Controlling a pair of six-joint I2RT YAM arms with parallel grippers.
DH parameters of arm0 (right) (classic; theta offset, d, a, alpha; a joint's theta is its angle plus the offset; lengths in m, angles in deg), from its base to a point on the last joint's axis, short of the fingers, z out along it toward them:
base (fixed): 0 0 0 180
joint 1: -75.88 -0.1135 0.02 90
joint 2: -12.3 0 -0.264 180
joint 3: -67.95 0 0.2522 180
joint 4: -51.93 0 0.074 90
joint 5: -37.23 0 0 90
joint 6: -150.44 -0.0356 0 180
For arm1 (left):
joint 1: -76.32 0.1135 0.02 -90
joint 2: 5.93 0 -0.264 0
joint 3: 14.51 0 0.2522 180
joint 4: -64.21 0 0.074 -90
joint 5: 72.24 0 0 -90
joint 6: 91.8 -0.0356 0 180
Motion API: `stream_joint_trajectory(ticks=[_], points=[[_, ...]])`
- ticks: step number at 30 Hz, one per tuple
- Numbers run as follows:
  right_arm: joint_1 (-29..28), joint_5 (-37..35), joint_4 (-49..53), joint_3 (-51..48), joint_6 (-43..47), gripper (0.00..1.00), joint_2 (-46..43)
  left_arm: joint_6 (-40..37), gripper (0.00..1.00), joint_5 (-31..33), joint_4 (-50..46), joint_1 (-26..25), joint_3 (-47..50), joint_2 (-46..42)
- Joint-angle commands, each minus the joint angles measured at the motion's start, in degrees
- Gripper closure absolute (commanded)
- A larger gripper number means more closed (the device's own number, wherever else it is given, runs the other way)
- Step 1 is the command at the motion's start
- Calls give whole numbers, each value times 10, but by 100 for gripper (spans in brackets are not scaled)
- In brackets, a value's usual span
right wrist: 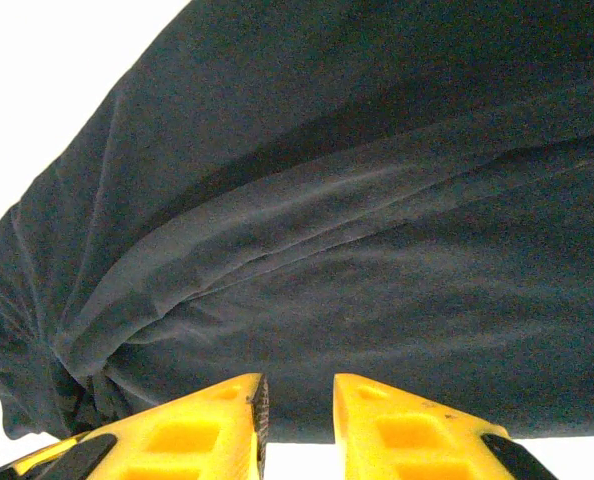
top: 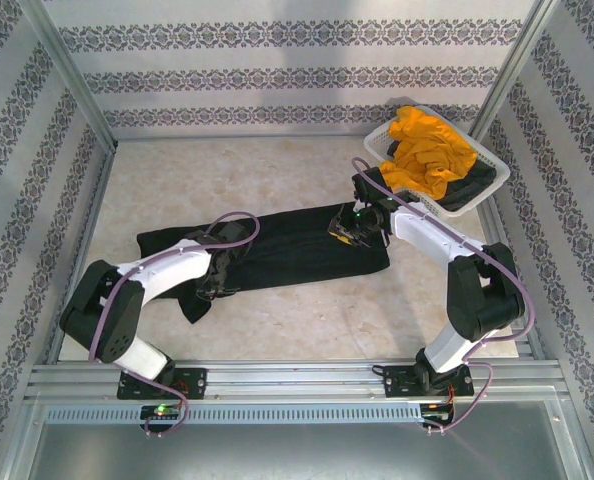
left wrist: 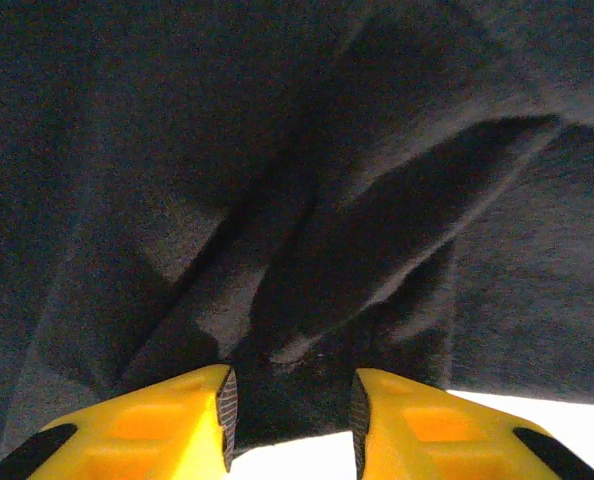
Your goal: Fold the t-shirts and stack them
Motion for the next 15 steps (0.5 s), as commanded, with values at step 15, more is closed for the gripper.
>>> stream_joint_trajectory(ticks=[15], points=[[2,-3,-4,-9,-6,74,-8,-32,65,-45,18,-32,-29,40]])
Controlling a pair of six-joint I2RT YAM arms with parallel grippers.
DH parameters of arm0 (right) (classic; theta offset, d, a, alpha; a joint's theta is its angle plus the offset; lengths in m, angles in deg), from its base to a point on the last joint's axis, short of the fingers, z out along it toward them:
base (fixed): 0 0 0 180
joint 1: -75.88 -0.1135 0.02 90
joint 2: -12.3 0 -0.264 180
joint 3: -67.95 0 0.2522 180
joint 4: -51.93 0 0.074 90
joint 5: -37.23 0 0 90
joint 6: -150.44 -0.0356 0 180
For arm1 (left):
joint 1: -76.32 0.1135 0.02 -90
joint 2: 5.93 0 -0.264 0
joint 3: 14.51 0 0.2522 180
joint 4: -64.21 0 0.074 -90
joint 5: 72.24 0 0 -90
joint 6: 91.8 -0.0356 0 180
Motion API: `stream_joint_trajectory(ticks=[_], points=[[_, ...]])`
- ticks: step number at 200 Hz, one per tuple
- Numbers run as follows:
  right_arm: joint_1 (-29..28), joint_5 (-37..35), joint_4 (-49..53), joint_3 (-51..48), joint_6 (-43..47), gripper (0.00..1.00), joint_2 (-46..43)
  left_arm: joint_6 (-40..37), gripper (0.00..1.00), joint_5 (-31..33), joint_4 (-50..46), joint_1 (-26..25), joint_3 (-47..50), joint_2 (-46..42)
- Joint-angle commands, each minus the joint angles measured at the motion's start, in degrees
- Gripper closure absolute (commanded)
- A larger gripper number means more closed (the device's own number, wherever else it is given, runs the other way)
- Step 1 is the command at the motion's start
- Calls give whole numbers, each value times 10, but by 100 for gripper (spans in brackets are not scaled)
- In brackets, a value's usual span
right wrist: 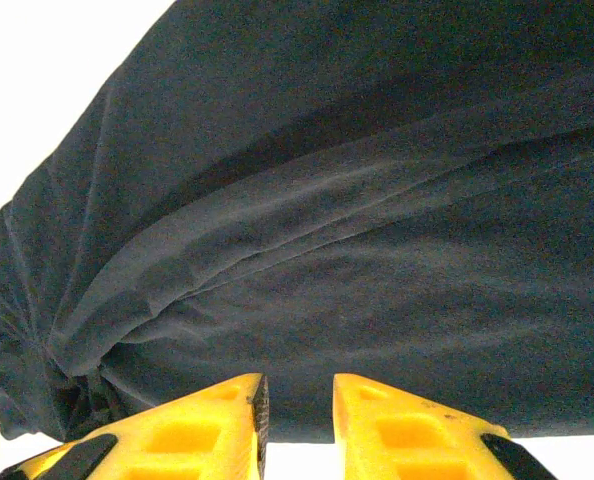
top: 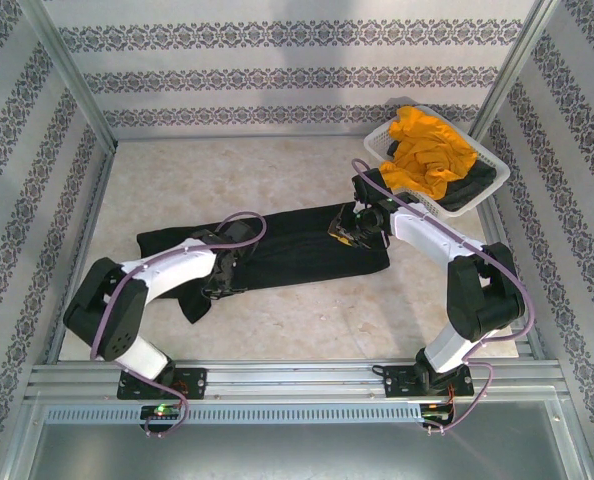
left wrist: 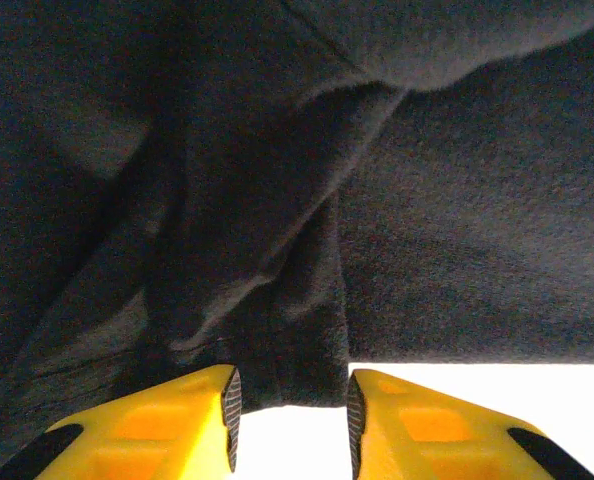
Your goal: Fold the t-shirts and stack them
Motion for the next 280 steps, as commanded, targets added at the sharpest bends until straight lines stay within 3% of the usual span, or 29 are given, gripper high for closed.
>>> stream_joint_trajectory(ticks=[1,25,67,128,170,175,193,208,233,280], points=[[2,-3,-2,-3,-6,74,-8,-18,65,-5,12,-11,-12,23],[2,-3,-2,-1,-6,74,-6,-21,70,9,20,-14,-10,35],[2,-2,1,4,-4,74,-3,-17,100,35,10,-17,-29,19],[4,-2,1,5,-2,74,0,25,100,-7,-30,-19,-84,4],[6,1,-6,-4,-6,74,4,46,100,-37,8,-19,-53,15],[6,0,-7,-7,-6,74,4,46,97,-34,3,-19,-54,18],[15,1,-15,-24,-11,75,4,48,65,-15,-27,-19,-61,23],[30,7,-25,-41,-13,75,2,51,52,11,-61,-19,-70,12],[54,1,-16,-49,5,75,-8,70,52,55,-103,13,-66,-51],[74,1,-6,-52,32,75,-14,108,52,-8,-114,183,24,-166]])
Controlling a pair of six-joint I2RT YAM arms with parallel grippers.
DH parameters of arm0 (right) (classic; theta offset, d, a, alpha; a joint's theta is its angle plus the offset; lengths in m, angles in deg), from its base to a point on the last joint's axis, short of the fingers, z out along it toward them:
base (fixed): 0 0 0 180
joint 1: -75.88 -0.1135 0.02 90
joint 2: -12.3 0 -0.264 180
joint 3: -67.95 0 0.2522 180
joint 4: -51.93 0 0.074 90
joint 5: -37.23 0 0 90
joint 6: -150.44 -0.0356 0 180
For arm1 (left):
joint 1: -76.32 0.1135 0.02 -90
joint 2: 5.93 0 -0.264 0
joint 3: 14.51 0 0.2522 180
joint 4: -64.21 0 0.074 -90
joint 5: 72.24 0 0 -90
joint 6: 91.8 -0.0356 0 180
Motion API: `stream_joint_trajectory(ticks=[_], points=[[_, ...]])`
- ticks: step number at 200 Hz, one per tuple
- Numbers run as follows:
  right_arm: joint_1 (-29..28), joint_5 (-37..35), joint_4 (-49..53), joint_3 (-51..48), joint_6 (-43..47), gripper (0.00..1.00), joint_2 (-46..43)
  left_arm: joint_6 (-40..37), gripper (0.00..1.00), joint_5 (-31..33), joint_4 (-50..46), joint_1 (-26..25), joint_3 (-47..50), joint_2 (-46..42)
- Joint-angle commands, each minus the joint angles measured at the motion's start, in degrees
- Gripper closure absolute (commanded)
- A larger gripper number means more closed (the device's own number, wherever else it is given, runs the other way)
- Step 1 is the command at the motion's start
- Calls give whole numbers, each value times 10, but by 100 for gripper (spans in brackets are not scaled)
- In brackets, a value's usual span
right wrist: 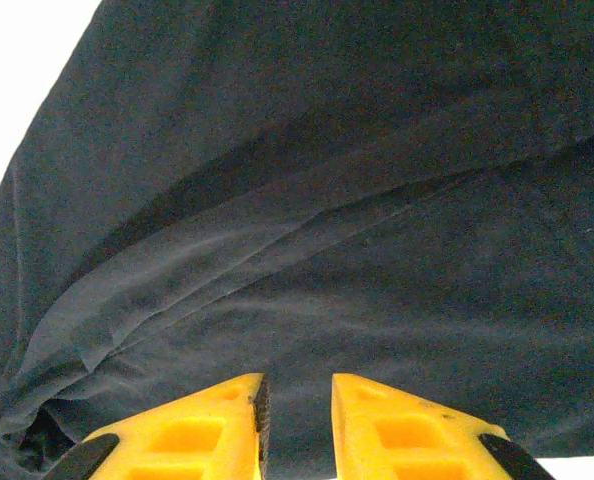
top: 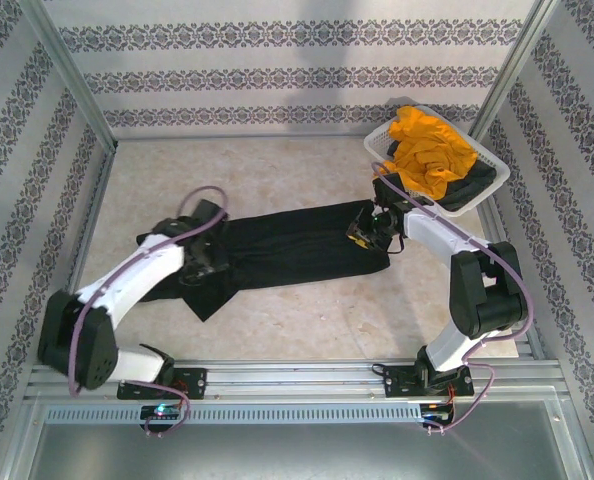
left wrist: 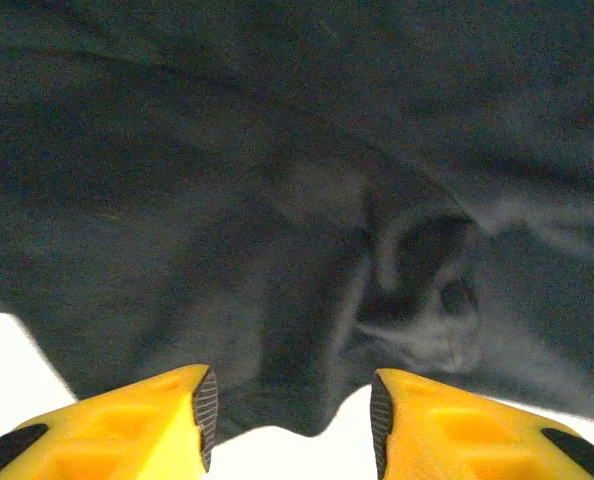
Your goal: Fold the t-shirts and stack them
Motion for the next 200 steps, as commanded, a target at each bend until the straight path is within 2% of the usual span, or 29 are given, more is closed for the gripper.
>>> stream_joint_trajectory(ticks=[1,13,38,57,98,124,152,200], points=[[0,0,8,-7,17,75,-14,33,52,-25,-52,69,59,-32],[-5,6,2,-9,15,75,-15,29,51,-46,-42,119,91,-50],[-26,21,-21,-5,24,74,-13,3,51,-109,53,225,131,-79],[-39,61,-52,-2,22,73,1,-24,51,-120,94,268,128,-49],[-54,114,-87,3,7,70,11,-91,54,-95,122,301,115,6],[-56,134,-106,5,-12,68,9,-99,59,-124,151,303,121,30],[-56,134,-101,20,-19,68,14,-94,68,-133,153,303,129,31],[-55,126,-91,33,-25,68,25,-102,91,-133,125,303,129,7]])
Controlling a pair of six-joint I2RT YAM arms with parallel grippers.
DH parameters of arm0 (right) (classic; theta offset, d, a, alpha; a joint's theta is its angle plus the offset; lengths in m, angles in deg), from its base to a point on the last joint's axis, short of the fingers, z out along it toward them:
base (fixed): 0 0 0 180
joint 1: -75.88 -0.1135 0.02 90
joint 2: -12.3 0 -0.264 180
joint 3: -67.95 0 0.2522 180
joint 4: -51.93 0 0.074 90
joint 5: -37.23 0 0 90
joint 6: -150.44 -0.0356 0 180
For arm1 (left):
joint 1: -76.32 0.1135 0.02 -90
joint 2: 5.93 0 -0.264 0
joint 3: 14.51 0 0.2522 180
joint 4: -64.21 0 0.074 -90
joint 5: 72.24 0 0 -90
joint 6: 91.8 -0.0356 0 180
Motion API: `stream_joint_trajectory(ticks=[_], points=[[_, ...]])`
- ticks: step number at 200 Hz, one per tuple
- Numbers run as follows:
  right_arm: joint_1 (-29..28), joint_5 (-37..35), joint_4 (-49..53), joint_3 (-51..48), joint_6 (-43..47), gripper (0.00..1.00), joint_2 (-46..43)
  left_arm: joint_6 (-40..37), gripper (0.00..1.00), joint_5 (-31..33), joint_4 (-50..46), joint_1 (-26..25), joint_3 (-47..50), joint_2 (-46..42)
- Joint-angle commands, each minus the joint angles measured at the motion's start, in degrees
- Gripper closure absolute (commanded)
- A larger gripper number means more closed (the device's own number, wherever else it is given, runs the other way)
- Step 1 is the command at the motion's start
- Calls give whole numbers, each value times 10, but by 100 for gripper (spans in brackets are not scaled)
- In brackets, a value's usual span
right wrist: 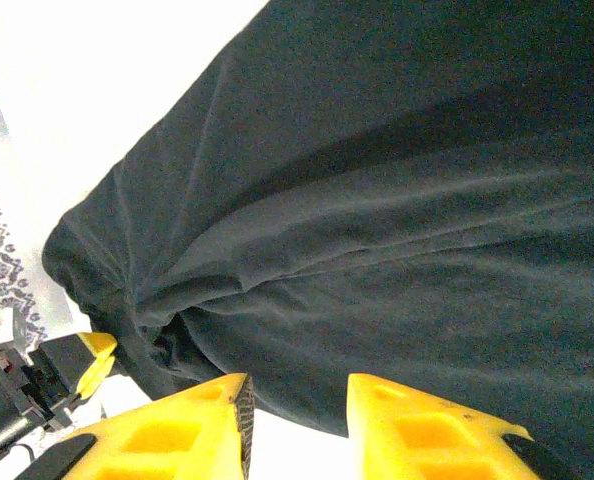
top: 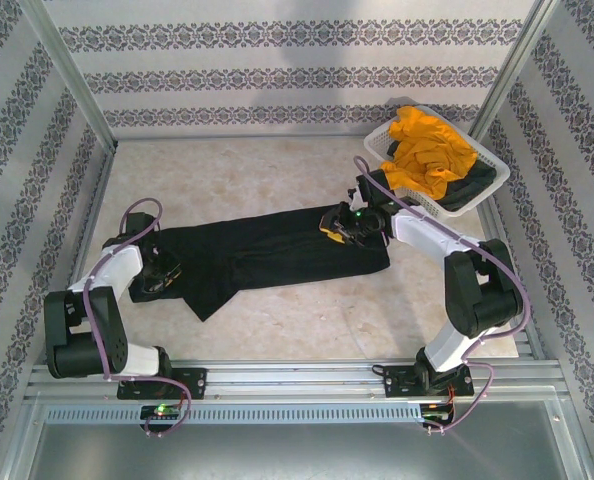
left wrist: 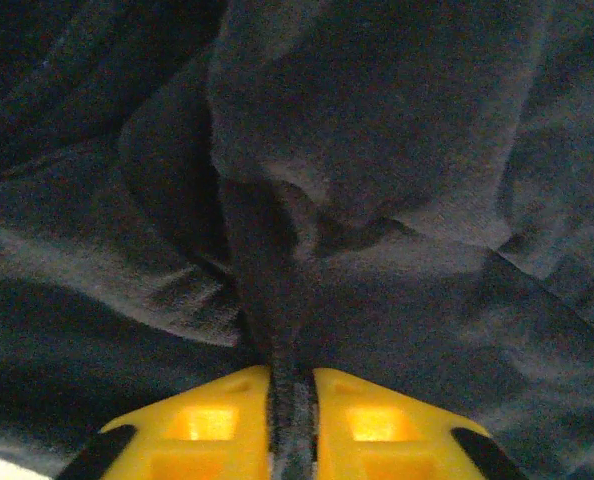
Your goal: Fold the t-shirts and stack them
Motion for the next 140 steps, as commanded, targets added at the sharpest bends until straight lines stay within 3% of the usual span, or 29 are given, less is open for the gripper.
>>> stream_joint_trajectory(ticks=[1,20,73,140], points=[[-2,5,2,16,-10,68,12,-13,92,0,-15,3,4,-22],[-3,3,0,18,-13,68,14,-17,100,7,-28,4,-1,-31],[-2,-8,4,24,-11,69,5,5,100,34,-59,4,-63,-36],[11,-16,23,22,-3,69,-7,-41,100,106,-133,22,-217,84]])
